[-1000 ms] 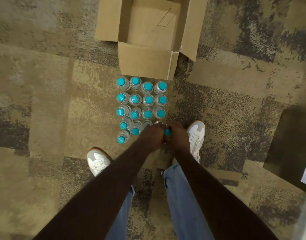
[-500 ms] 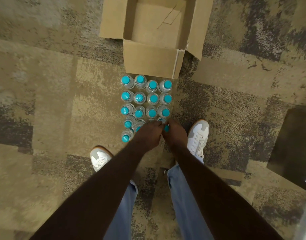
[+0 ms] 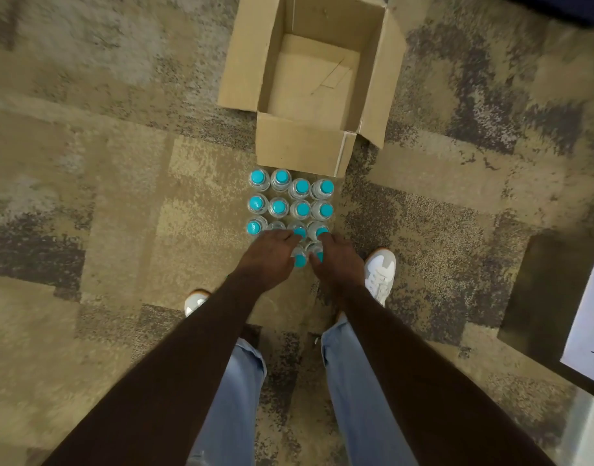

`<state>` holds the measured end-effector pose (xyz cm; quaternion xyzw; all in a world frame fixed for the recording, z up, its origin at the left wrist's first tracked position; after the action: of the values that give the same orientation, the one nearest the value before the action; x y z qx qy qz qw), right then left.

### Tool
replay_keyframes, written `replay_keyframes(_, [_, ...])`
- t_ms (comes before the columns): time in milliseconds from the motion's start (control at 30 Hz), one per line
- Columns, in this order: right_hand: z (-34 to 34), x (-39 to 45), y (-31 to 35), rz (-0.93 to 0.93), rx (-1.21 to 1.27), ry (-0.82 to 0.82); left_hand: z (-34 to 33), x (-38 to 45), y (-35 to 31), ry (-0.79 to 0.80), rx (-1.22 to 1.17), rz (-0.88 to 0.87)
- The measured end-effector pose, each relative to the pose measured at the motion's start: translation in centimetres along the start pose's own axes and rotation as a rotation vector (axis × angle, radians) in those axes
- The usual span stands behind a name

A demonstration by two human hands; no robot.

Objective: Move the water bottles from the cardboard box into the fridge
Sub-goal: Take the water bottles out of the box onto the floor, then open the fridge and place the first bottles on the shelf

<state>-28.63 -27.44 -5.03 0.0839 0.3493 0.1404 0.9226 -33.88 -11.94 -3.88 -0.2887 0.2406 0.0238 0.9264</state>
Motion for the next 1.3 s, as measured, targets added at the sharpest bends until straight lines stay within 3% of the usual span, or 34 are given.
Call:
replay_keyframes(367, [8.7,-2.5,4.7,0.191,-0.166,-0.157,8.7,-3.4,-1.0,-0.027,0.035,0.118])
replay_keyframes(633, [15.7,-4.5,8.0,0.306,-0.310,-0.158,15.6,-5.5,-2.3,-0.074,0.057,0.182])
replay_keyframes(1000, [29.8,-9.1,12.0,0.245,-0.337,-0.263,28.9,-8.5,-8.3,-0.207,0.050,0.183])
replay_keyframes(1300, [41.9,-14.0,14.3,0.157,-0.285,-0.425,42.5,-9.4,-15.0,-0.261,0.302,0.057])
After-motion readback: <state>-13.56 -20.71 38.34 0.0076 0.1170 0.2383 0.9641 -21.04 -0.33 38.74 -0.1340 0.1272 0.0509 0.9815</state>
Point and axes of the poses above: each hand's wrist, its own x-axis towards the middle knuckle, its own z-axis out of the back of the hand, y = z × x, the point moved 2 cm from there along x, towards the middle knuckle, and after that the axes turned 3 degrees about -x, right-handed, at the moved point
